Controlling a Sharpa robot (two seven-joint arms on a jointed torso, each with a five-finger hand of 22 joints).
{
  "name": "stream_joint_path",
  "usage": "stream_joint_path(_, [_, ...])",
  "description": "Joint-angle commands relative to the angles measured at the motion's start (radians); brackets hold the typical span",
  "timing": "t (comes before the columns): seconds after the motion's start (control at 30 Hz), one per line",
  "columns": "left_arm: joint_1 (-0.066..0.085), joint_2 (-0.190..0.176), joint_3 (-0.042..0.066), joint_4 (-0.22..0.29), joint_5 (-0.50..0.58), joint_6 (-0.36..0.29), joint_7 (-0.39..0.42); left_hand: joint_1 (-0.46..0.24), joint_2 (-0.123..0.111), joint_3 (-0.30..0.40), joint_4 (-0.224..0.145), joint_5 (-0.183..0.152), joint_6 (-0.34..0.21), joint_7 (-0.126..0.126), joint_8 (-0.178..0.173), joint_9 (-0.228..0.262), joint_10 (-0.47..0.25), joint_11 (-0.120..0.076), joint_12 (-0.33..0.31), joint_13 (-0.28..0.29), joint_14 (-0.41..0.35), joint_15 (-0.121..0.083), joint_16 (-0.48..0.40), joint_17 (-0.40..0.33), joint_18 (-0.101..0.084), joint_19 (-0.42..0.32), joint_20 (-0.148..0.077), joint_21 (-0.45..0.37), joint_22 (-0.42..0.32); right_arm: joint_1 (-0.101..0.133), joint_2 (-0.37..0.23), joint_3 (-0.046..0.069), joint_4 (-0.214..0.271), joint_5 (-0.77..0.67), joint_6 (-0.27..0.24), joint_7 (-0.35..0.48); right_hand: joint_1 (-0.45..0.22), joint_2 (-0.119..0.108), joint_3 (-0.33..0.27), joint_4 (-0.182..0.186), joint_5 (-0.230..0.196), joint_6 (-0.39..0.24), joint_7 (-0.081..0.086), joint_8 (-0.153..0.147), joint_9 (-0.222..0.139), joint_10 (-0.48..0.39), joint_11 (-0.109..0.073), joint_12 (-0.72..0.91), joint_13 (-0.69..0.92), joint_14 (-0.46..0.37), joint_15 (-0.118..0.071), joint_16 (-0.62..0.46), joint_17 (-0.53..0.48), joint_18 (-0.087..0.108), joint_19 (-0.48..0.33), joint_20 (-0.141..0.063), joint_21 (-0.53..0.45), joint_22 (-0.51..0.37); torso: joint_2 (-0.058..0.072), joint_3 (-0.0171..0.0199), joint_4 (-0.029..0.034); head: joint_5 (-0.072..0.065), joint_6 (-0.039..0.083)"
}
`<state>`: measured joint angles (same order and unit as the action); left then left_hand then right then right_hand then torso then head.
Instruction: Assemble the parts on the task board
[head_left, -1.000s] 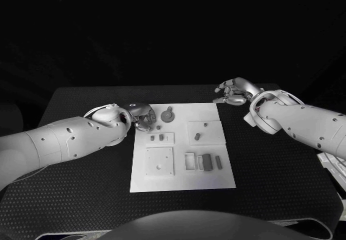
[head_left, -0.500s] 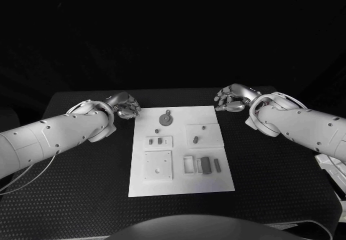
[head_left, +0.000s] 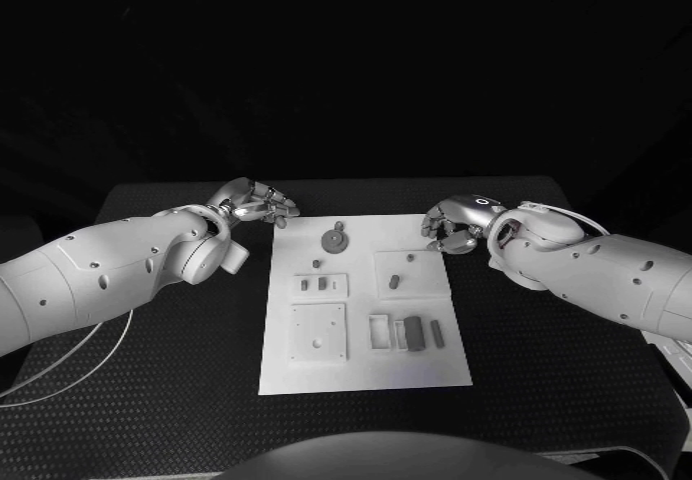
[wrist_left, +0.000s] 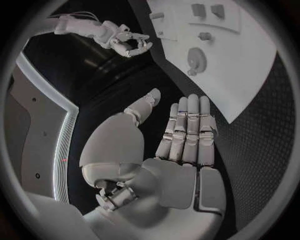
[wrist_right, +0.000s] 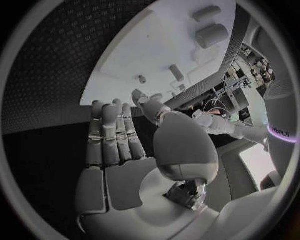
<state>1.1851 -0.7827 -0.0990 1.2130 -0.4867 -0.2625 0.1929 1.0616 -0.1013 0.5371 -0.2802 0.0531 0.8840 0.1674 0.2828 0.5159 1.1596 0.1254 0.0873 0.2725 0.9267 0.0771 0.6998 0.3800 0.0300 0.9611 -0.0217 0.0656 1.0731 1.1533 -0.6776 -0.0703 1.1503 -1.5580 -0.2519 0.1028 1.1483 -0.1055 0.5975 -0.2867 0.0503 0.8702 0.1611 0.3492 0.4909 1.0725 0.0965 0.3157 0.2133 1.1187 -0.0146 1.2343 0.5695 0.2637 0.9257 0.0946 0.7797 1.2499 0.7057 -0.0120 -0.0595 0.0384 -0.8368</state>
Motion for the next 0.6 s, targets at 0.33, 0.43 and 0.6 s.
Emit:
stream_joint_path(0.33, [0.005,0.001,0.001,0.019,0.132,0.042,0.059,-0.003,0.010,-0.016,-0.002,0.000,-0.008,0.007,0.005,-0.001,0.002,-0.002,-0.008,-0.005,0.010,0.006,-0.026,0.012,-0.004,-0.003,0.005,-0.001,-0.020,-0.011,0.034,-0.019,0.000,-0.133,-0.029,-0.066,-0.007,-0.011,-0.008,0.001,0.000,-0.006,0.010,-0.011,-0.003,0.023,0.003,-0.043,-0.021,0.011,0.002,-0.010,0.006,-0.002,0.011,-0.002,-0.012,0.002,0.000,-0.0006,-0.0016,0.005,-0.003])
stream_joint_path(0.43, [0.005,0.001,0.001,0.022,0.141,0.042,0.060,0.008,0.013,-0.013,-0.005,0.000,-0.014,0.009,0.003,-0.003,-0.001,0.000,-0.012,-0.008,0.012,0.007,-0.035,0.018,-0.002,-0.004,0.006,-0.001,-0.027,-0.013,0.046,-0.022,-0.008,-0.137,-0.017,-0.076,-0.004,-0.015,-0.006,-0.001,0.000,-0.023,0.018,-0.023,-0.009,0.017,0.008,-0.062,-0.029,0.004,0.007,-0.015,0.008,-0.002,0.007,-0.001,-0.018,0.002,0.000,-0.0004,-0.0016,0.005,-0.004])
stream_joint_path(0.6, [0.006,0.002,0.002,0.026,0.147,0.036,0.061,0.006,0.010,-0.016,-0.003,0.000,-0.014,0.009,0.004,-0.004,-0.003,0.002,-0.013,-0.009,0.011,0.009,-0.042,0.021,-0.003,-0.007,0.008,-0.001,-0.031,-0.018,0.054,-0.029,-0.010,-0.139,0.005,-0.075,-0.010,-0.019,-0.009,0.001,0.000,-0.025,0.020,-0.025,-0.010,0.022,0.009,-0.070,-0.032,0.001,0.008,-0.016,0.010,-0.002,0.004,0.001,-0.021,0.003,0.000,-0.0003,0.0005,0.005,-0.006])
